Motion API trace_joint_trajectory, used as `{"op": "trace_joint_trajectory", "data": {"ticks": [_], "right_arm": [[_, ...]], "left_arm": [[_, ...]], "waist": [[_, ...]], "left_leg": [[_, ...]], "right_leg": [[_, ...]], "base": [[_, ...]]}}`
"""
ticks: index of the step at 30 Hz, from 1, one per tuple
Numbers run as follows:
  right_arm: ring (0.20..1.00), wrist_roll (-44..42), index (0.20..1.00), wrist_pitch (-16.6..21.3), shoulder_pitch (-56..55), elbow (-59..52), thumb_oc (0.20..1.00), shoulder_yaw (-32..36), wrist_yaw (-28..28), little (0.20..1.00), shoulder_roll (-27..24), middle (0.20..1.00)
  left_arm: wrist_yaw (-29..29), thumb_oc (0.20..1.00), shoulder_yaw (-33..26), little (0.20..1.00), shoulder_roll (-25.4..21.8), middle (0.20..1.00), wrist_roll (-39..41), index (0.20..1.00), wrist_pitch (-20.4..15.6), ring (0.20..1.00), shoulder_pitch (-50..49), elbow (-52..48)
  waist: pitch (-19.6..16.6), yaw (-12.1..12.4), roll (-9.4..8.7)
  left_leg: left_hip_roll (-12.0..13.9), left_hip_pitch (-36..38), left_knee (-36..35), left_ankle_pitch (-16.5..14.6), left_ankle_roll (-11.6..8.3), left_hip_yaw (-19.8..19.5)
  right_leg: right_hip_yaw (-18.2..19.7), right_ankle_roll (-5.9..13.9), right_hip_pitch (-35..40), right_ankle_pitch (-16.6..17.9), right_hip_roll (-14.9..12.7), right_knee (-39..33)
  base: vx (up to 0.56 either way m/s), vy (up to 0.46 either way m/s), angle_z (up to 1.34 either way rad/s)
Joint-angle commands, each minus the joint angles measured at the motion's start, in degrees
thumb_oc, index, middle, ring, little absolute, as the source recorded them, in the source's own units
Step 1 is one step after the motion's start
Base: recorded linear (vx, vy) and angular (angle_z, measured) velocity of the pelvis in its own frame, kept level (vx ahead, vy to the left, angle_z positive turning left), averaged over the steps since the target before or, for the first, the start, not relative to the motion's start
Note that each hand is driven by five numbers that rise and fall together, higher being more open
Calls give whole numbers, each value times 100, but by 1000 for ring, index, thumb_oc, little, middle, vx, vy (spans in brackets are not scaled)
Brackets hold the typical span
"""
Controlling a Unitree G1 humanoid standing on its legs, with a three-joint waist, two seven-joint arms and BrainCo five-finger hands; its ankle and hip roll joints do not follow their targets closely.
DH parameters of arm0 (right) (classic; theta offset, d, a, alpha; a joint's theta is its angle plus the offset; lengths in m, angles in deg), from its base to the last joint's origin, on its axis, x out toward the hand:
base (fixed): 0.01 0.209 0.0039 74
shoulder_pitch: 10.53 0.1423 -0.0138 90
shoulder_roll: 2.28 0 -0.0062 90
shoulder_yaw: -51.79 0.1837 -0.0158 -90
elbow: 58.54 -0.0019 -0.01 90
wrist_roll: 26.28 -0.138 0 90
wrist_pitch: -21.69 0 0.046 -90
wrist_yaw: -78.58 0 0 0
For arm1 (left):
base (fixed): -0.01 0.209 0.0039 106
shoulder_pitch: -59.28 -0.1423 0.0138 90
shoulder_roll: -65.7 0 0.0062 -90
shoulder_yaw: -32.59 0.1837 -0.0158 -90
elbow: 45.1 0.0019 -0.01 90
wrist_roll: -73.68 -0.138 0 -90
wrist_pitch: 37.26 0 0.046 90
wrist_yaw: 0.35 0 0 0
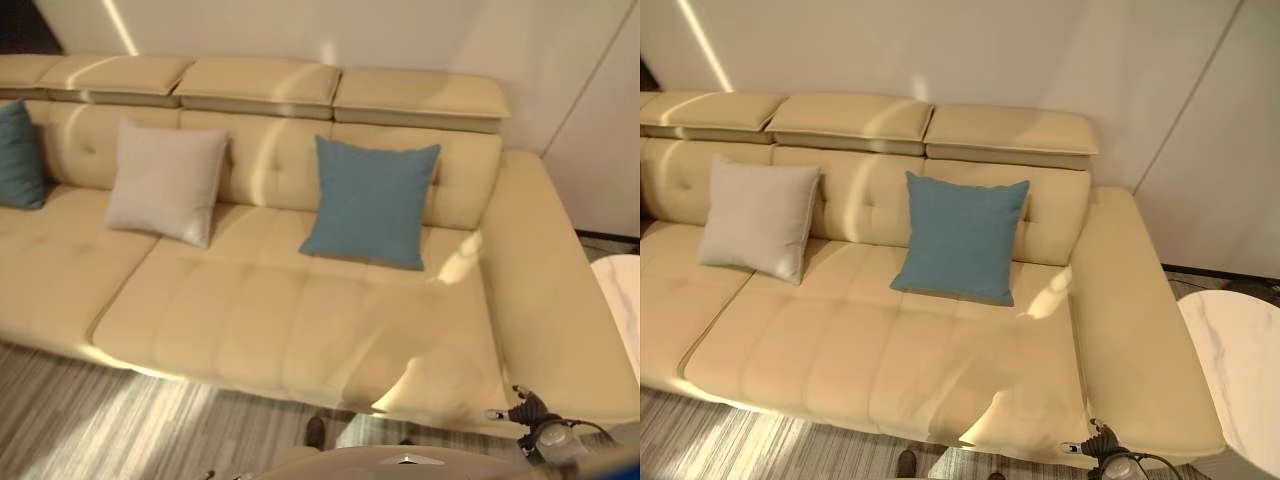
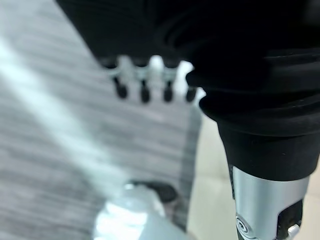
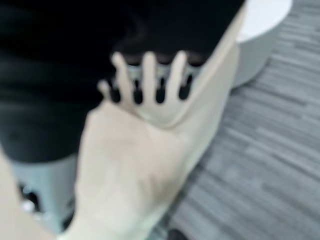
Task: Pick up all the scattered cushions and arrange them neatly on the sofa.
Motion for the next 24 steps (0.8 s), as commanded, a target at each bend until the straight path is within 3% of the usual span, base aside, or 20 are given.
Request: {"op": "trace_joint_trajectory", "data": {"ticks": [1, 3, 4, 7, 9, 12, 13, 15, 16, 19, 24], "right_arm": [[1000, -144, 1000, -38, 461, 13, 1000, 99, -124, 1000, -45, 1000], [1000, -110, 1000, -82, 497, 70, 1000, 69, -132, 1000, -32, 1000], [1000, -74, 1000, -108, 493, 82, 1000, 63, -127, 1000, -23, 1000], [1000, 41, 1000, -202, 522, 302, 1000, 70, -122, 1000, -15, 1000], [1000, 206, 1000, -327, 578, 406, 1000, 28, -126, 1000, 35, 1000], [1000, 348, 1000, -420, 611, 458, 1000, -1, -113, 1000, 133, 1000], [1000, 374, 1000, -412, 592, 517, 1000, -49, -97, 1000, 152, 1000], [1000, 354, 1000, -382, 482, 586, 1000, -92, -53, 1000, 233, 1000], [1000, 314, 1000, -383, 432, 582, 1000, -54, -78, 1000, 255, 1000], [1000, 239, 1000, -378, 417, 535, 1000, -36, -109, 1000, 290, 1000], [1000, 206, 1000, -386, 399, 561, 1000, -98, -178, 1000, 318, 1000]], "left_arm": [[104, 1000, 55, 1000, -247, 1000, -149, 1000, -43, 1000, 391, -42], [122, 1000, 74, 1000, -187, 1000, -124, 1000, -44, 1000, 409, -54], [153, 1000, 132, 1000, -109, 1000, -59, 1000, -72, 1000, 402, -122], [139, 1000, 412, 1000, -14, 1000, -130, 1000, -54, 1000, 537, -247], [153, 1000, 437, 1000, -6, 1000, -148, 1000, -31, 1000, 635, -211], [146, 1000, 362, 1000, -24, 1000, -139, 1000, -4, 1000, 666, -111], [150, 1000, 347, 1000, -69, 1000, -175, 1000, 66, 1000, 649, -63], [157, 1000, 284, 1000, -156, 1000, -229, 1000, 135, 1000, 579, 13], [162, 1000, 268, 1000, -166, 1000, -243, 1000, 123, 1000, 523, 41], [192, 1000, 212, 1000, -129, 1000, -168, 1000, 114, 1000, 461, 75], [214, 1000, 110, 1000, -112, 1000, -182, 1000, 150, 1000, 365, 209]], "waist": [[361, -29, -510], [346, -67, -525], [313, -129, -463], [294, -217, -337], [381, -188, -347], [473, -126, -367], [514, -60, -353], [416, 35, -317], [312, 139, -384], [151, 217, -521], [-22, 218, -501]], "left_leg": [[-89, 238, 549, -602, -153, 80], [55, 379, 687, -698, -145, 30], [140, 601, 561, -700, -182, -180], [-165, 930, 218, -1074, -42, -271], [-556, 941, 314, -1292, 171, -190], [-762, 794, 422, -1311, 337, 41], [-807, 692, 497, -1270, 445, 150], [-781, 673, 419, -1113, 541, 154], [-804, 643, 370, -1112, 512, 207], [-815, 682, 188, -1031, 447, 238], [-642, 951, -211, -854, 316, 333]], "right_leg": [[120, 593, 28, -80, -628, -48], [193, 634, -45, -8, -668, -48], [290, 655, -124, 78, -648, -48], [417, 740, -257, 405, -824, -48], [453, 903, -540, 758, -1210, 14], [323, 954, -872, 789, -1481, 253], [208, 829, -809, 494, -1437, 712], [380, 676, -538, -43, -1185, 1513], [327, 717, -207, -117, -1118, 1253], [226, 730, 129, -93, -1024, 776], [259, 793, 463, 86, -778, -48]], "base": [[-173, 43, 27], [-137, 101, -7], [-163, 210, -9], [-178, 275, -3], [-337, 379, -30], [-379, 221, -57], [-305, 114, -49], [-179, 31, -51], [-22, -108, -25], [36, -136, -18], [62, -114, 8]]}}
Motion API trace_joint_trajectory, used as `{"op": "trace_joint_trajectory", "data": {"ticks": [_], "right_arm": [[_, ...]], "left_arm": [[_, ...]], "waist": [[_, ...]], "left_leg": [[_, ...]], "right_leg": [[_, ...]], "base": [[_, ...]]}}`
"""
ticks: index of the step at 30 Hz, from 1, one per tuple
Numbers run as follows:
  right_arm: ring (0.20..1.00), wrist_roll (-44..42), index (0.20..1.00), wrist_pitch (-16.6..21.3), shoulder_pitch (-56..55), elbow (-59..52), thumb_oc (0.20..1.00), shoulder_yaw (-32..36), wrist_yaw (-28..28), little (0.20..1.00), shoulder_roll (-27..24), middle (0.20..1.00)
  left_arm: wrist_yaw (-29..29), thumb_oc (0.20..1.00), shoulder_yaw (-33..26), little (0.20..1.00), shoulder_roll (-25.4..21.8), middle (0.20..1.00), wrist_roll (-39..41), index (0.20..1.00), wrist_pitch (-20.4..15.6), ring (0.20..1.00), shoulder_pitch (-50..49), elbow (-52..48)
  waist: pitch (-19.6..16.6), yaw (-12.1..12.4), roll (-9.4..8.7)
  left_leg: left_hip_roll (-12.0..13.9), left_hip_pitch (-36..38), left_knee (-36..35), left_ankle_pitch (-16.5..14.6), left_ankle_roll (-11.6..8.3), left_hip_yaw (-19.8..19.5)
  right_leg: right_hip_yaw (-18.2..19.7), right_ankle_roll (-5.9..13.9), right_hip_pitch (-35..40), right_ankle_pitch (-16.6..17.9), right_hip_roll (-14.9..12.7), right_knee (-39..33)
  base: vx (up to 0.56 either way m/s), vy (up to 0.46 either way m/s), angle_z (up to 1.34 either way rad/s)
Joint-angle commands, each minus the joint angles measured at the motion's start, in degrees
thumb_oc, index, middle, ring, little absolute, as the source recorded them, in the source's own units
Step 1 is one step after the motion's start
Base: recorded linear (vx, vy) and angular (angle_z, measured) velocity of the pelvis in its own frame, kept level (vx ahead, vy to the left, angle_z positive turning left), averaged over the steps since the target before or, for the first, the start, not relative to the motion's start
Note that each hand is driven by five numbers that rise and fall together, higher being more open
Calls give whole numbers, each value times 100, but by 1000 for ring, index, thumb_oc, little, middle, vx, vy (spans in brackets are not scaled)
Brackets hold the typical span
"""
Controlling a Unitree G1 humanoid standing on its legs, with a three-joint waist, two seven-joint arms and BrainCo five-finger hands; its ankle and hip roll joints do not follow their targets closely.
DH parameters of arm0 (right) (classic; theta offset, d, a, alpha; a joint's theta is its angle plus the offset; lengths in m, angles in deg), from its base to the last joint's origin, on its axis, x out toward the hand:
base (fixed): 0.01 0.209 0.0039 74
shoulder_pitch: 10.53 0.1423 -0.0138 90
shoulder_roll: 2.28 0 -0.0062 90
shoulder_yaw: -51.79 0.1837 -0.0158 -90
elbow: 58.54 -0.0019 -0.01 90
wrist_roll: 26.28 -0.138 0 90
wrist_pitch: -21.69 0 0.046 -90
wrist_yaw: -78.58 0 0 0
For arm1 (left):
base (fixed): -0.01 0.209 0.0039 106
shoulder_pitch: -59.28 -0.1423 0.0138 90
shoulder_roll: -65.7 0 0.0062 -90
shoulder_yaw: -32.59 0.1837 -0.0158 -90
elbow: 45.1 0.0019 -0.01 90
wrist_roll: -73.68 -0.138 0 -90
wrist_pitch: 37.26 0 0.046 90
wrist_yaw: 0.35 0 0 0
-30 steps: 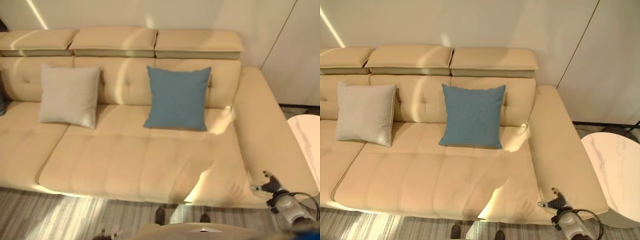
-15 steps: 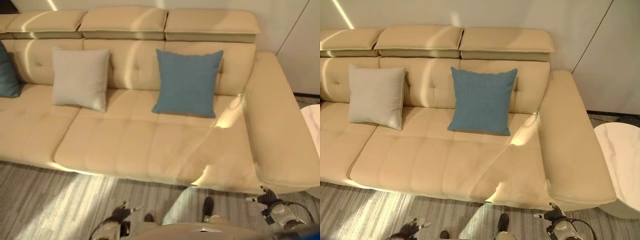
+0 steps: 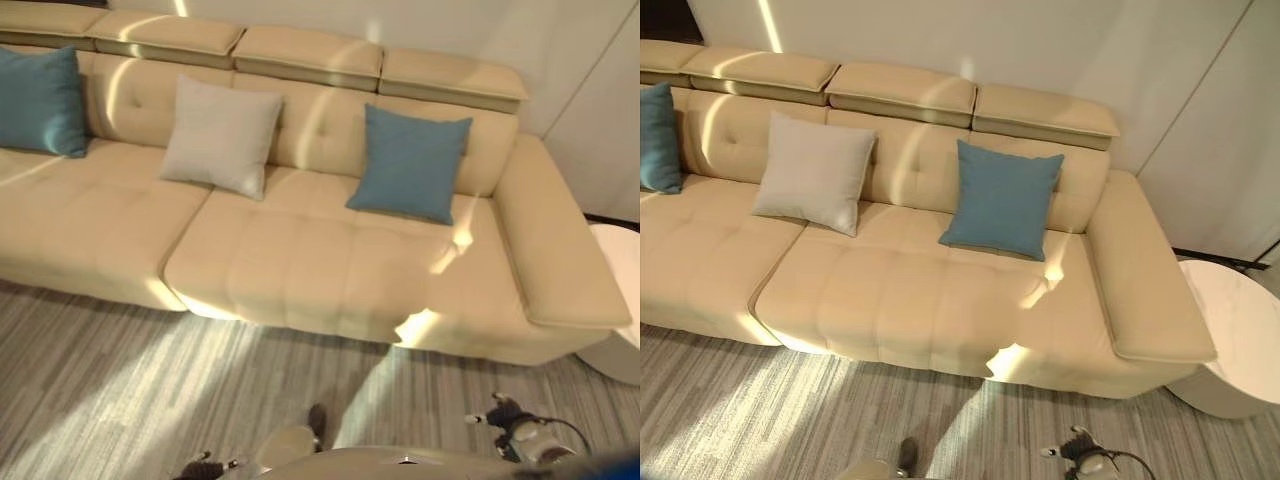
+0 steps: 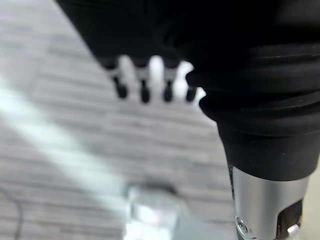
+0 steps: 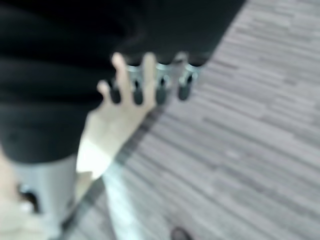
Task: Pick up all the scattered cushions and arrange them neatly on the sofa.
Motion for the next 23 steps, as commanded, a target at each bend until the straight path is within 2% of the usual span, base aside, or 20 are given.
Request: {"op": "trace_joint_trajectory", "data": {"ticks": [1, 6, 23], "right_arm": [[1000, -37, 1000, 8, 70, 136, 1000, -22, -115, 1000, -157, 1000], [1000, 11, 1000, 4, 5, 224, 1000, -66, -138, 1000, -103, 1000], [1000, -16, 1000, 10, -62, 237, 1000, -35, -208, 1000, -108, 1000]], "left_arm": [[118, 1000, -98, 1000, -140, 1000, -69, 1000, -88, 1000, 310, 125], [113, 1000, -71, 1000, -159, 1000, -139, 1000, -69, 1000, 302, 134], [164, 1000, -1, 1000, -180, 1000, -266, 1000, -40, 1000, 363, 137]], "waist": [[97, 95, -52], [86, 138, -14], [99, 67, 17]], "left_leg": [[-377, 301, -622, 112, 3, 1], [-328, 435, -776, 198, -42, 3], [-276, 666, -829, 146, -72, 77]], "right_leg": [[90, 638, 396, 697, -156, -896], [83, 650, 443, 645, -112, -896], [124, 639, 582, 581, -60, -896]], "base": [[46, -54, 3], [36, -25, -13], [5, -2, 0]]}}
